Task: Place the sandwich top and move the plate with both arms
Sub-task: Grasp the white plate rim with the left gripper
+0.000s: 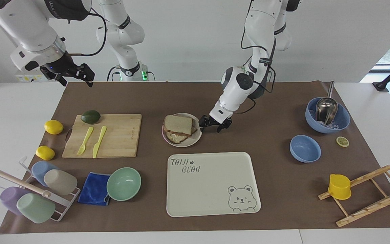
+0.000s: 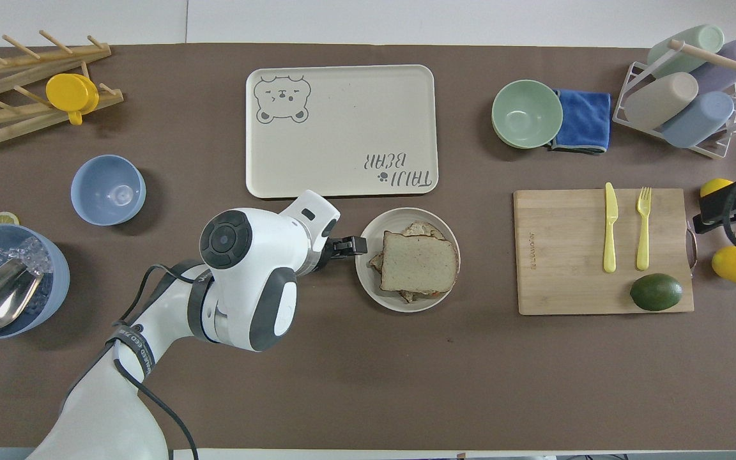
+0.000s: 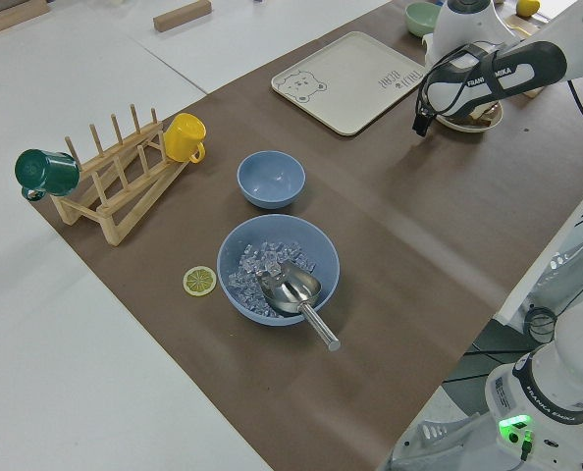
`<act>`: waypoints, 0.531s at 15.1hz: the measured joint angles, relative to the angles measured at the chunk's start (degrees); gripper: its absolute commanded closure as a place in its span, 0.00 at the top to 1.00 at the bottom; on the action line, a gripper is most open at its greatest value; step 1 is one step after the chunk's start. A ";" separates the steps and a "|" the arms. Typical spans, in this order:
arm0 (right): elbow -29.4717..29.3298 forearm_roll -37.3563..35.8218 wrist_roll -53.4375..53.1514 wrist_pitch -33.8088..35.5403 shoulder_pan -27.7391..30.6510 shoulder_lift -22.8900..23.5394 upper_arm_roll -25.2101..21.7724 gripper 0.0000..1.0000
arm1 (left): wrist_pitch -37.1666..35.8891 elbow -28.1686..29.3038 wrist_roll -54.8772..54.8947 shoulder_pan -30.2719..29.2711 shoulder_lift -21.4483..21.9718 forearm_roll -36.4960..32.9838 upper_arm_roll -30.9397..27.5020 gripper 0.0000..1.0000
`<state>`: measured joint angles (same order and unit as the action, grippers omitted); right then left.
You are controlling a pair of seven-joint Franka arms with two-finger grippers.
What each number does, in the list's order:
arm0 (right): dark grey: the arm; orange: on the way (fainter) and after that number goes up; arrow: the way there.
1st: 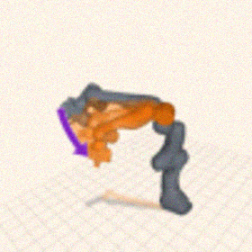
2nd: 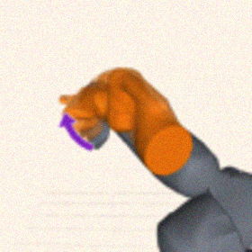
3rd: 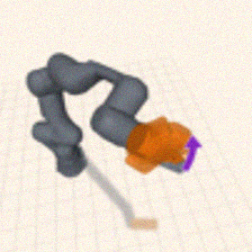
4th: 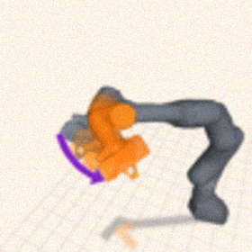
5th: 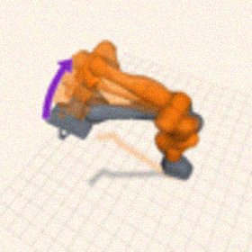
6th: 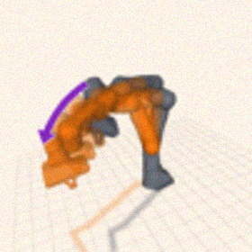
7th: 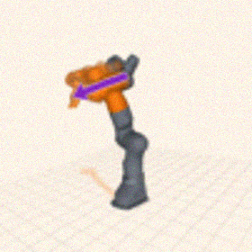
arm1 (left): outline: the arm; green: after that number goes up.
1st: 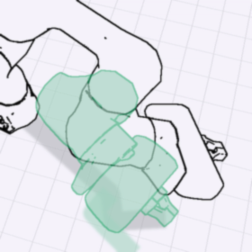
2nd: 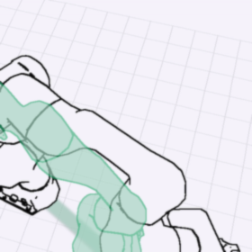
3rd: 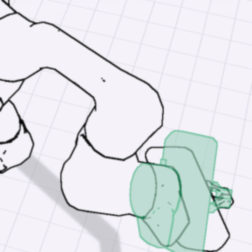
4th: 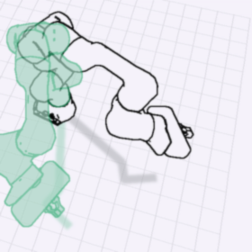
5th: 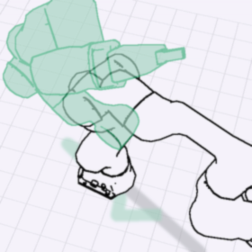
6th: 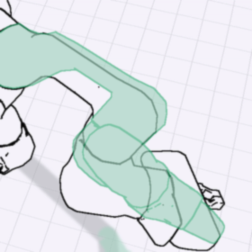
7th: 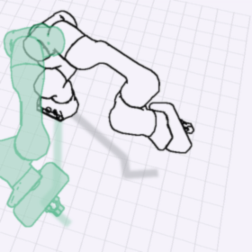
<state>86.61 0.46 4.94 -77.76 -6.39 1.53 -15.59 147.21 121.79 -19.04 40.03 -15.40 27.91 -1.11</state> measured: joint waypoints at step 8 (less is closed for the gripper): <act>1.24 1.85 -3.63 -3.68 -0.61 -0.15 -0.64 1.00 | 0.23 0.00 -3.06 1.80 -0.34 0.11 0.04 0.46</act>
<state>87.86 2.31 1.31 -81.44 -7.00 1.38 -16.23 147.44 121.79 -22.09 41.83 -15.74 28.03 -1.08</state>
